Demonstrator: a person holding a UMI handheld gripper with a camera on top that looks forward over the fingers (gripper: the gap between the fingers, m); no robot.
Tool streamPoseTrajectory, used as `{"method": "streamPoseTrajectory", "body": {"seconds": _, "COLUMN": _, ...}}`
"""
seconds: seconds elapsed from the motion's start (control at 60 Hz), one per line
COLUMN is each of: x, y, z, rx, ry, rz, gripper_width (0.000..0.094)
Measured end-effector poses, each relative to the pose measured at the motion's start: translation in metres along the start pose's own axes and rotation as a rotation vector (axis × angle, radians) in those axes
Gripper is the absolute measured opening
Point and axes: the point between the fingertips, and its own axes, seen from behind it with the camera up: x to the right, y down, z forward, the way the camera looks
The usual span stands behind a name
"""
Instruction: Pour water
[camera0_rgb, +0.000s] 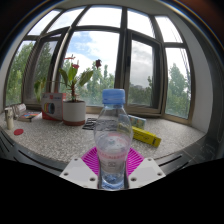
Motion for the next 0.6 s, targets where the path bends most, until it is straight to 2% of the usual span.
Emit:
{"method": "streamPoseTrajectory", "body": {"seconds": 0.167, "x": 0.001, "y": -0.044, "z": 0.000, "rx": 0.022, "ry": 0.162, "rz": -0.096, "gripper_width": 0.0294}}
{"method": "streamPoseTrajectory", "body": {"seconds": 0.367, "x": -0.028, "y": -0.178, "z": -0.003, "rx": 0.111, "ry": 0.470, "rz": -0.477, "gripper_width": 0.0292}}
{"method": "streamPoseTrajectory", "body": {"seconds": 0.467, "x": -0.089, "y": -0.261, "z": -0.009, "rx": 0.218, "ry": 0.571, "rz": -0.708, "gripper_width": 0.0292}}
{"method": "streamPoseTrajectory", "body": {"seconds": 0.6, "x": -0.201, "y": -0.345, "z": -0.001, "rx": 0.371, "ry": 0.597, "rz": -1.041, "gripper_width": 0.0290}}
